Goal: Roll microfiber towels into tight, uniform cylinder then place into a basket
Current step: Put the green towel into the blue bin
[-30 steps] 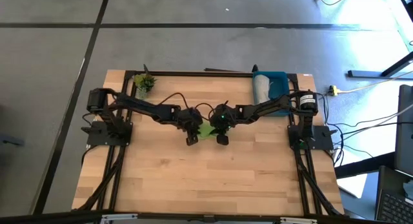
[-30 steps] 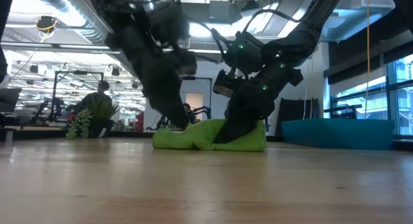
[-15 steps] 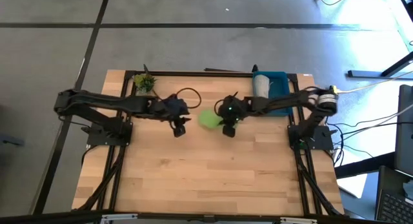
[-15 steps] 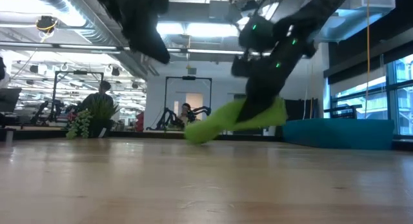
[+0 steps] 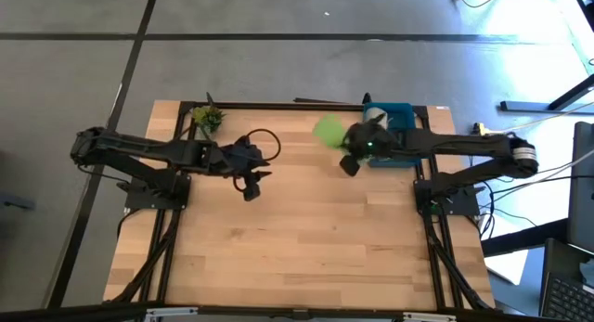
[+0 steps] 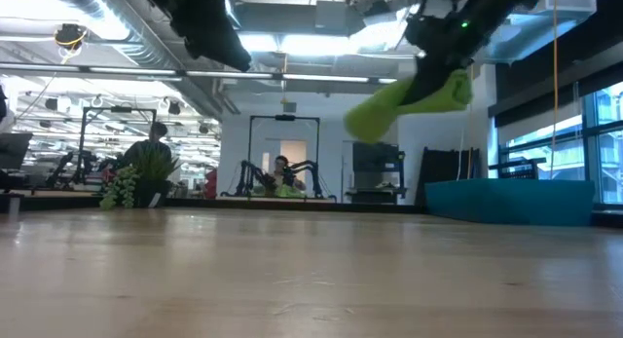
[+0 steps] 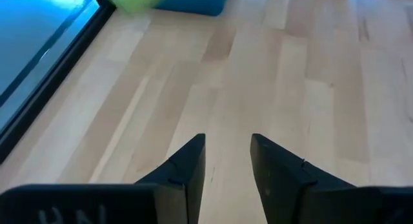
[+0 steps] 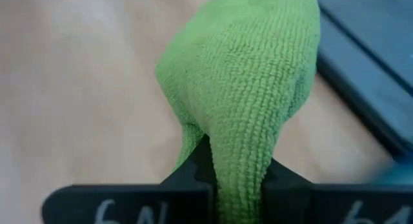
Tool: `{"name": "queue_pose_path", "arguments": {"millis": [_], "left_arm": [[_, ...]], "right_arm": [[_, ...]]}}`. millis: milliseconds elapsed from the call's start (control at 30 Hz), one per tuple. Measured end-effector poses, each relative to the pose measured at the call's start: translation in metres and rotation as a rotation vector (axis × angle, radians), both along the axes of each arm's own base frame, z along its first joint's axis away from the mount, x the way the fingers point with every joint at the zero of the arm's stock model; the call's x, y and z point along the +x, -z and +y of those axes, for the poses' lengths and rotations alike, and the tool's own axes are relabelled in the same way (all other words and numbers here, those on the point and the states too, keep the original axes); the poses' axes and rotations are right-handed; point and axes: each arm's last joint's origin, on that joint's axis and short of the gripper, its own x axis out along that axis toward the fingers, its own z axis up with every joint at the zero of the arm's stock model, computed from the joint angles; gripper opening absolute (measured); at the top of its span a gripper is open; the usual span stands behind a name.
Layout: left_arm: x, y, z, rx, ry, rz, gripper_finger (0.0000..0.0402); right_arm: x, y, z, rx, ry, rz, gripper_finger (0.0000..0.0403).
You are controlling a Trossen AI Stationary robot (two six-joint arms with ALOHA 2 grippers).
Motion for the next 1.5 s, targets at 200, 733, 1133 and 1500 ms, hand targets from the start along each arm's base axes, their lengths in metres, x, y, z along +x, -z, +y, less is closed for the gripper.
{"name": "queue_pose_path", "arguments": {"millis": [200, 733, 1133, 1500], "left_arm": [[0.000, 0.000, -0.001, 0.001, 0.006, 0.000, 0.0117], [0.000, 0.000, -0.001, 0.041, 0.035, 0.012, 0.0115], [0.000, 0.000, -0.001, 0.041, 0.035, 0.012, 0.0115], [0.000, 0.000, -0.001, 0.041, 0.035, 0.012, 0.0115]], "right_arm": [[-0.041, -0.012, 0.000, -0.038, 0.380, 0.033, 0.0023], [-0.093, 0.038, -0.027, -0.059, 0.843, 0.222, 0.0023], [-0.111, 0.082, -0.067, 0.021, 0.822, 0.195, 0.0023], [-0.129, 0.113, -0.076, 0.115, 0.822, 0.135, 0.0024]]}}
